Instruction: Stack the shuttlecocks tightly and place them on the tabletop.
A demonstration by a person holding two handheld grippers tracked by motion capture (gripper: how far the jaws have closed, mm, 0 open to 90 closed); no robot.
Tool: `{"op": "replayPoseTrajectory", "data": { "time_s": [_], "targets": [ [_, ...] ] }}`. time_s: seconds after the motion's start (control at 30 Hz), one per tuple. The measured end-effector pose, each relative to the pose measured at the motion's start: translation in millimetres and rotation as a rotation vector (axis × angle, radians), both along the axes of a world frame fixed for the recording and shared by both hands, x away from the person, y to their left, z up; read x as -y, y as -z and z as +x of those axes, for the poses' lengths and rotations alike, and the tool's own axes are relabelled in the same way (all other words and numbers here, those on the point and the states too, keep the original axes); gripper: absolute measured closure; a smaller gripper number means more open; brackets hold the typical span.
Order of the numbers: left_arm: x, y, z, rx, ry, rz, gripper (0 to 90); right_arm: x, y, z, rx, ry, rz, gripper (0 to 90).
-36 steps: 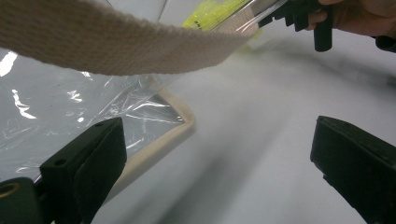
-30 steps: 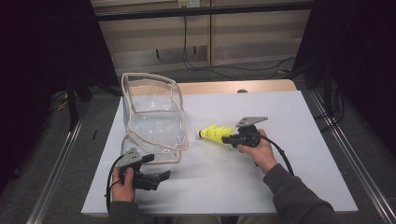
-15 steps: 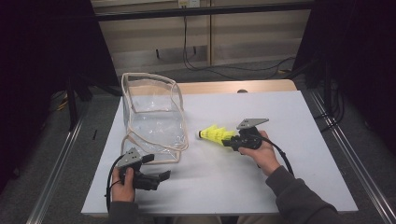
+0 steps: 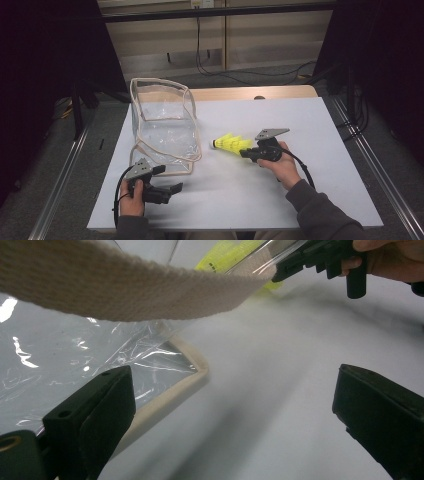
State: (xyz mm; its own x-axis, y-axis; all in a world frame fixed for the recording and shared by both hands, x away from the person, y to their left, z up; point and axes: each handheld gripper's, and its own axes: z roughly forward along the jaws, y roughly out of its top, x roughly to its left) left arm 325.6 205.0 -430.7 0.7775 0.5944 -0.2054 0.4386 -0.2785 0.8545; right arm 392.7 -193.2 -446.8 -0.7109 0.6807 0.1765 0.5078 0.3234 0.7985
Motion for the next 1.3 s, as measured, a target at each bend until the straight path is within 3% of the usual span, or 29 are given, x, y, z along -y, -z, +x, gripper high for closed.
{"op": "replayPoseTrajectory", "data": {
  "time_s": [0.2, 0.57, 0.87, 1.3],
  "targets": [
    [0.2, 0.3, 0.0, -0.002, -0.001, -0.001, 3.6, -3.2, -1.9, 0.7, 0.023, -0.004, 0.013, 88.7],
    [0.1, 0.3, 0.1, -0.002, -0.002, -0.001, 3.6, -8.9, 0.8, -0.8, 0.009, -0.023, 0.000, 82.9],
    [-0.3, 0.0, 0.1, 0.001, -0.002, 0.001, 3.6, -10.2, 1.4, -2.4, 0.022, -0.011, -0.018, 66.7],
    [-0.3, 0.0, -0.2, 0.003, -0.002, -0.004, 3.6, -13.6, 1.5, -7.7, 0.025, -0.007, -0.024, 56.7]
  ]
}}
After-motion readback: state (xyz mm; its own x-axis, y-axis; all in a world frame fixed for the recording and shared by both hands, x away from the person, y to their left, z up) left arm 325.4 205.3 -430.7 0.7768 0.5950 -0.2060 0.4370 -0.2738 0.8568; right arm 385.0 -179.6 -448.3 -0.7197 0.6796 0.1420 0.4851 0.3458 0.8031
